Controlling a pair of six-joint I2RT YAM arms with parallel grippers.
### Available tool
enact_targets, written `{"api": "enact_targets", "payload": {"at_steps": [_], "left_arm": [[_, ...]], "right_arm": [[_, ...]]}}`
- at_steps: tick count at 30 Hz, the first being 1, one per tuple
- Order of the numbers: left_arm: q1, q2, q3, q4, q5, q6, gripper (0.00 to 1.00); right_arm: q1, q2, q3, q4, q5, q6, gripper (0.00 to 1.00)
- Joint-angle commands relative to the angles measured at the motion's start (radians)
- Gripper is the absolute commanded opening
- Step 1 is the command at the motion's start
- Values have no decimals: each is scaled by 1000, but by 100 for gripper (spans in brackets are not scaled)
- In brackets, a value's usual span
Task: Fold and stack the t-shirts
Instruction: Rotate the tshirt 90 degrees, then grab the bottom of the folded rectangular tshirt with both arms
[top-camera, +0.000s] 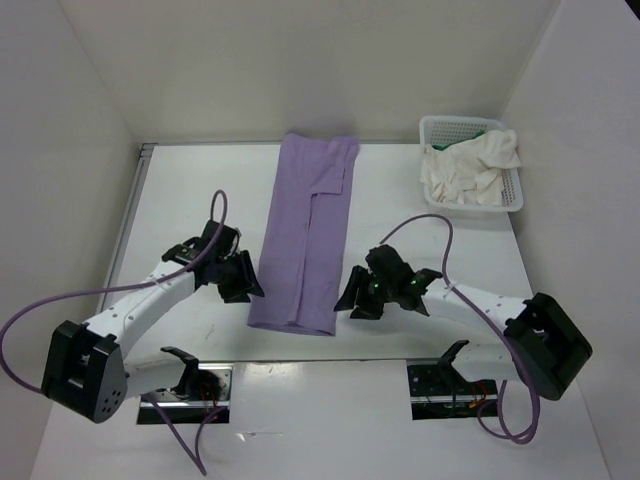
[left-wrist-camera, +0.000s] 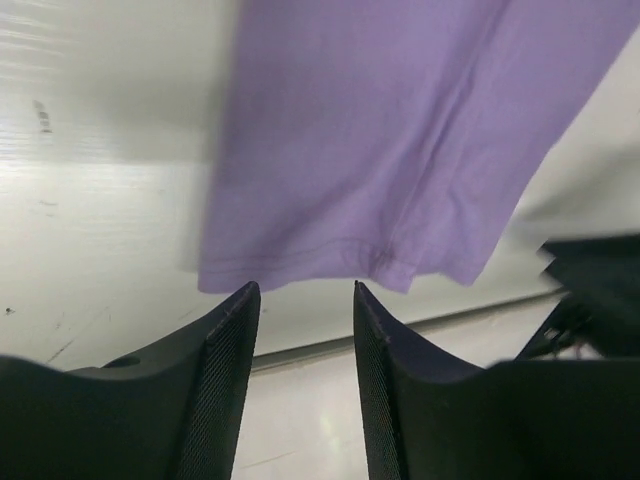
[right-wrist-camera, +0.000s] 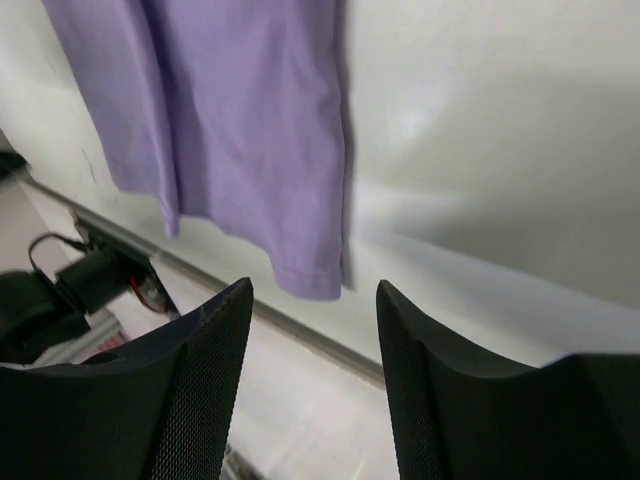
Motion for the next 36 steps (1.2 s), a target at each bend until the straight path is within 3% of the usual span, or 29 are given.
{"api": "enact_targets", "payload": {"at_steps": [1,7,11,15,16,18,21,23,24,25,27,28,29,32,36], "left_arm": [[38,-21,-31,-28,-51,-102,50],[113,0,-126,47,-19,-164,54],[126,29,-181,88,-5,-164,54],[126,96,-192,137,19,-155,54],[126,107,-192,137,19,-155,54],[104,132,-201,150,19,-145,54],[93,153,-212,188,47,-145,54],[93,153,-238,213,76,-136,48],[93,164,-238,225,103,-136,34],[83,173,-238,225,104,-136,26],[66,173,-238,211,125,-127,11],[55,164,-238,199,125,-127,8],[46,155,-238,190,125,-127,6],[20,114,-238,161,145,-136,3],[10,78,-219,119,154,-136,2]], "right_arm": [[72,6,-30,74,-38,86,59],[115,94,-50,197,-50,138,59],[124,126,-81,235,-70,148,49],[124,135,-90,212,-41,148,35],[124,135,-99,212,-30,148,25],[97,93,-99,176,-15,148,15],[55,22,-122,98,19,122,9],[46,-41,-133,64,19,108,6],[46,-56,-147,51,19,108,6],[46,-87,-156,39,4,108,6],[46,-133,-168,8,-7,108,24],[46,-148,-168,8,-16,108,37],[46,-161,-168,8,-26,108,60],[46,-130,-147,23,-36,96,69],[46,-2,-95,118,-63,85,69]]}}
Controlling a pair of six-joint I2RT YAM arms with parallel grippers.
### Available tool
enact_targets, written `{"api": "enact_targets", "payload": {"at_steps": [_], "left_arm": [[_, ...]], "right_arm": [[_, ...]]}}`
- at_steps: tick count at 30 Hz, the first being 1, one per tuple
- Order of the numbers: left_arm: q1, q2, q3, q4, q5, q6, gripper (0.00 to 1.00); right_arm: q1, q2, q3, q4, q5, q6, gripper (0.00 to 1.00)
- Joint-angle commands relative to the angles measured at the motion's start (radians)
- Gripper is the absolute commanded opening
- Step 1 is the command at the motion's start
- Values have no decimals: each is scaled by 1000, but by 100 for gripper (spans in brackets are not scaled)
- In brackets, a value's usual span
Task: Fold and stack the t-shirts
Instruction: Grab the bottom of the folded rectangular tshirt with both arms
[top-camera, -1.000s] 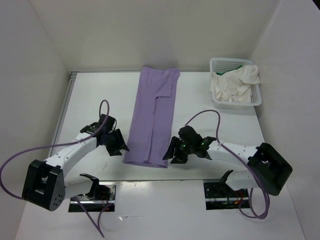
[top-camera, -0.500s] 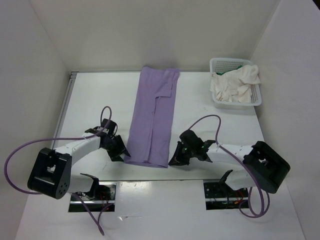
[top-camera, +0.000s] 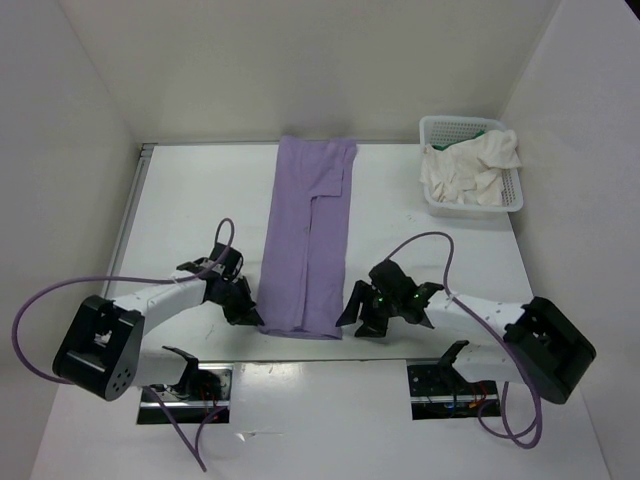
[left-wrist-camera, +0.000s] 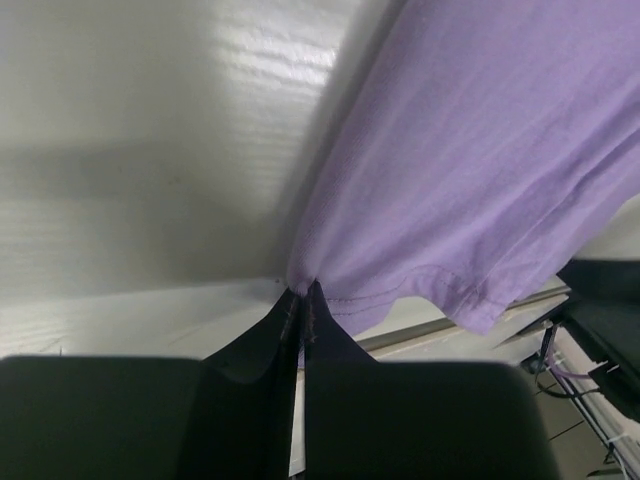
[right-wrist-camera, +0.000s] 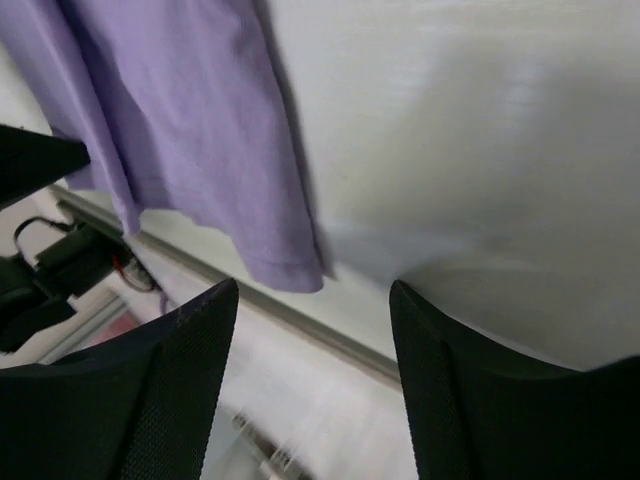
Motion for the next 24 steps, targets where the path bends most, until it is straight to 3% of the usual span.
{"api": "enact_targets", "payload": {"at_steps": [1,4,9,14,20,24], "left_arm": [[-10,-50,-1,-77,28,22,2],[-10,-86,8,-95,38,22,1],[-32,-113,8,-95,60,22,0],[-70,-103,8,-121,85,42,0],[-70,-183,120,-298,93,69,0],[-15,-114,316,-298,42,100,0]], "right_arm": [[-2,99,65,75,-22,-34,68],[-2,174,76,75,-22,-43,52],[48,217,56,134,-32,-22,36],[111,263,77,134,-52,-13,4],[139,-46,138,-176,19,8,0],[-131,-85,213,-262,-58,-194,0]]}}
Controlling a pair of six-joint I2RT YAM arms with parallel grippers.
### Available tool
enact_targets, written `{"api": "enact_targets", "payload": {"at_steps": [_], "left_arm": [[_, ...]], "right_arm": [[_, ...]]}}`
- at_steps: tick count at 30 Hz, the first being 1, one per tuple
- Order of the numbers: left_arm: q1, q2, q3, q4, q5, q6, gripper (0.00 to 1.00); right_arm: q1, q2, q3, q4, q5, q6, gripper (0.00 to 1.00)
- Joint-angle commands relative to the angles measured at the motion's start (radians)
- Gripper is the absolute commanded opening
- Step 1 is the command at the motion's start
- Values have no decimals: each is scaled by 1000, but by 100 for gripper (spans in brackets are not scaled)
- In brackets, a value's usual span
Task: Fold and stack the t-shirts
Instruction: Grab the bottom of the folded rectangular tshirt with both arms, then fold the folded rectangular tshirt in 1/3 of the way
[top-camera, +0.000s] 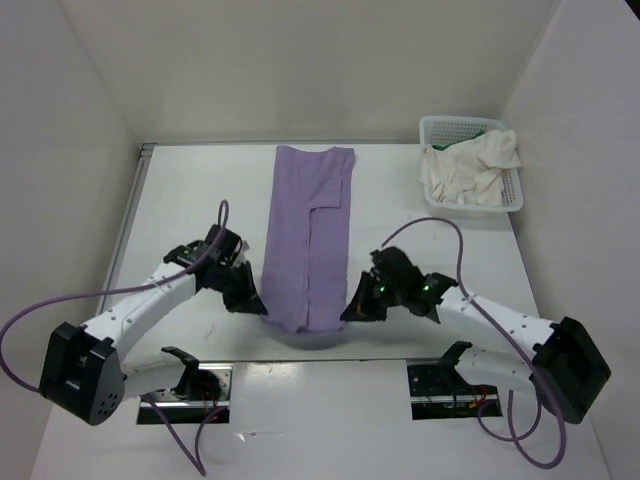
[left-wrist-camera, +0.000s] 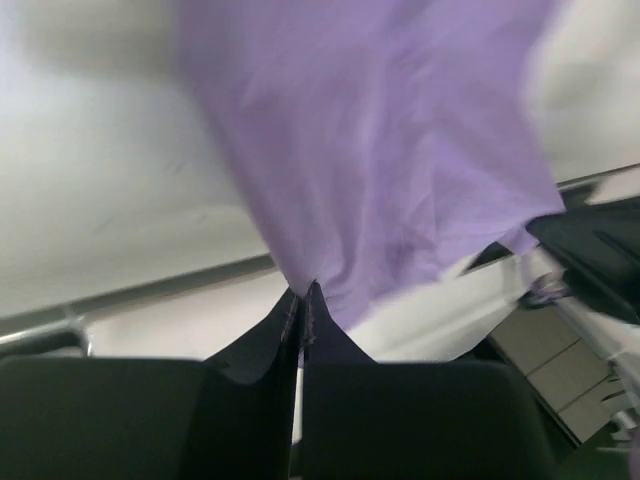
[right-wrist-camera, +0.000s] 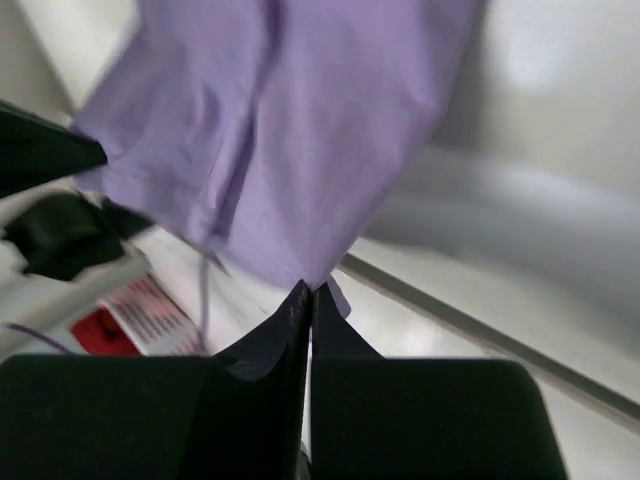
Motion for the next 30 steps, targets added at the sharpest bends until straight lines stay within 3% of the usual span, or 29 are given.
{"api": "enact_targets", "payload": {"at_steps": [1,6,11,17,20,21,24,26,27,30], "left_arm": [[55,64,182,8,-29,45,0],[148,357,391,170,-41,95,0],[185,671,662,218,-104,127,0],[204,894,942,218,-141,118,0],[227,963,989,218,-165,109,0],[227,976,1007,218,-165,109,2],[236,1031,1041,229,-153,118,26],[245,1014,1041,241,-153,118,40],[257,964,1023,279,-153,109,42],[266,863,931,329,-153,100,47]], "right_arm": [[-225,44,147,-115,-29,-197,0],[-335,361,426,-65,-23,-362,0],[-421,613,647,-49,-14,-421,0],[-492,836,887,-69,-25,-469,0],[-503,954,986,-80,-2,-478,0],[-512,1003,1031,-89,-2,-478,0],[-512,1046,1082,-89,10,-478,7],[-512,1059,1103,-89,24,-478,19],[-512,1041,1114,-80,24,-478,28],[-512,985,1099,-80,33,-478,38]]}}
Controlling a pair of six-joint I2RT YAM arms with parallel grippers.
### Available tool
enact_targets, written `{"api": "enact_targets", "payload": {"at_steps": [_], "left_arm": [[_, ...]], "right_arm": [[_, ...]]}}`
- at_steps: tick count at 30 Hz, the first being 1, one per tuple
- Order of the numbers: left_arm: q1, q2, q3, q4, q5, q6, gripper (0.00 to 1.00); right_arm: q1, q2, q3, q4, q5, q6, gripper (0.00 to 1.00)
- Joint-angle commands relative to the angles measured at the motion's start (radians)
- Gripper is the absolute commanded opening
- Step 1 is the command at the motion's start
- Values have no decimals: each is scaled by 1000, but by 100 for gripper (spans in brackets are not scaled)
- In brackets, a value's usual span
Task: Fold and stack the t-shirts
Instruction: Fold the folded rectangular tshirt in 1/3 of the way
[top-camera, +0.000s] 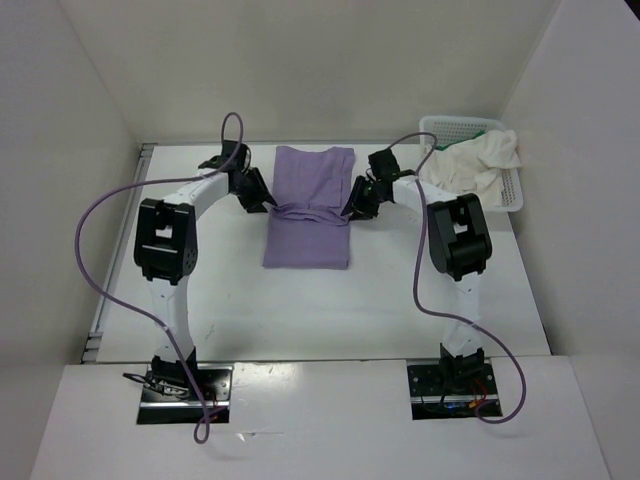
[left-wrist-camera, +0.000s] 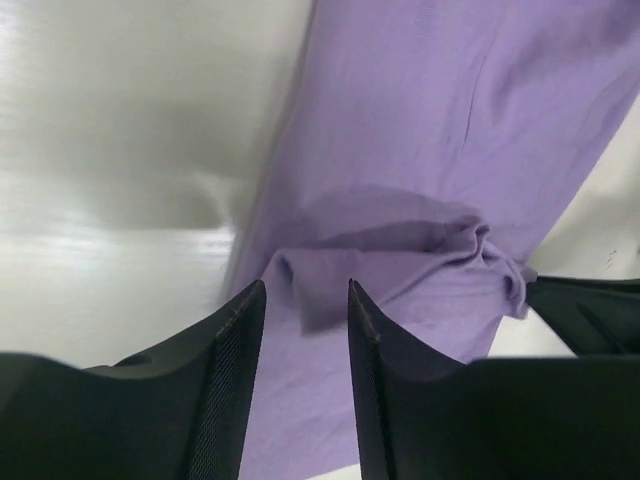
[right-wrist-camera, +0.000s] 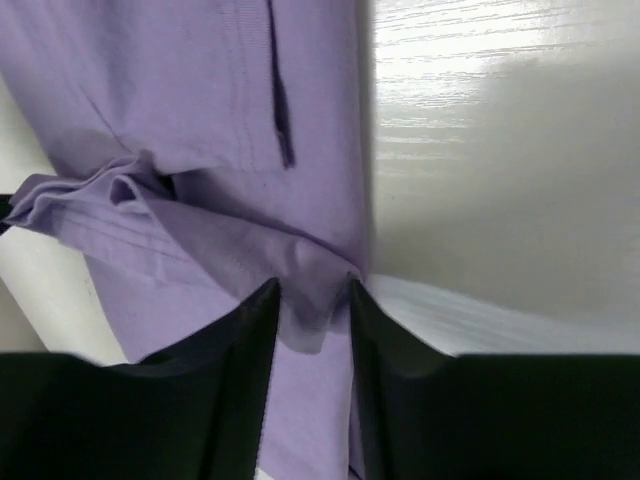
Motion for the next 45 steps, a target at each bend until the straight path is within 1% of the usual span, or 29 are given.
{"api": "enact_targets", "payload": {"at_steps": [1,4,5,6,7,8,9,10,11,13,14,16,18,20,24,30,31,32,33,35,37,38,39,40,41,42,43,44,45], "left_arm": [[18,-208,-75,83,-2,2,47],[-23,-326,-225,111,13,11,43],[-34,-348,-273,123,33,11,41],[-63,-371,-325,140,48,-10,39],[-75,-404,-439,191,82,-25,38],[-86,-405,-488,215,91,-39,36],[-95,-414,-523,236,91,-50,33],[-107,-394,-546,247,91,-50,31],[-107,-380,-566,247,91,-50,29],[-118,-360,-580,258,91,-50,24],[-118,-351,-589,267,74,-50,24],[-118,-351,-617,276,74,-50,24],[-118,-351,-626,285,74,-50,24],[-118,-351,-655,286,74,-50,24],[-127,-351,-678,286,65,-50,24],[-136,-386,-720,276,65,-50,24],[-136,-409,-720,255,65,-50,24],[-136,-409,-720,246,65,-50,24],[-136,-428,-720,237,65,-50,24],[-136,-452,-720,221,65,-41,24],[-136,-484,-695,192,56,-41,26],[-136,-494,-683,169,56,-30,26],[-136,-510,-672,160,47,-21,27],[-136,-520,-663,160,47,-21,28],[-108,-538,-663,160,47,-21,30],[-94,-538,-663,160,57,-21,30],[-81,-547,-677,160,57,-12,33],[-69,-547,-691,160,57,-1,36],[-43,-547,-691,160,57,-1,39]], "right_arm": [[-4,-130,23,8,33,-22,42],[-4,-255,-88,20,47,-22,46],[5,-283,-117,20,47,-22,47],[23,-307,-149,38,56,-12,43],[36,-327,-180,49,56,-12,36],[51,-338,-223,58,45,-12,27],[69,-338,-232,58,45,-2,9],[105,-318,-232,67,45,-2,2],[123,-274,-210,67,24,-2,0],[155,-231,-174,78,13,-2,0],[184,-213,-138,90,13,-2,0],[208,-136,-81,90,-8,-2,0],[234,-47,16,75,-8,-2,0],[244,2,86,64,-8,-2,0],[244,94,172,64,28,24,1],[206,196,289,106,201,58,2],[188,244,400,106,240,67,2],[179,245,401,95,240,67,2],[179,262,492,84,240,67,2],[163,300,588,45,240,67,2],[154,300,671,-23,240,51,2],[154,262,671,-34,226,40,3],[154,228,638,-34,206,31,5],[154,125,521,-9,206,31,5],[154,60,437,18,182,31,9],[154,-9,247,55,167,40,10],[154,-140,157,111,157,72,11],[154,-201,71,133,157,90,12],[154,-256,-91,158,121,110,12]]}}
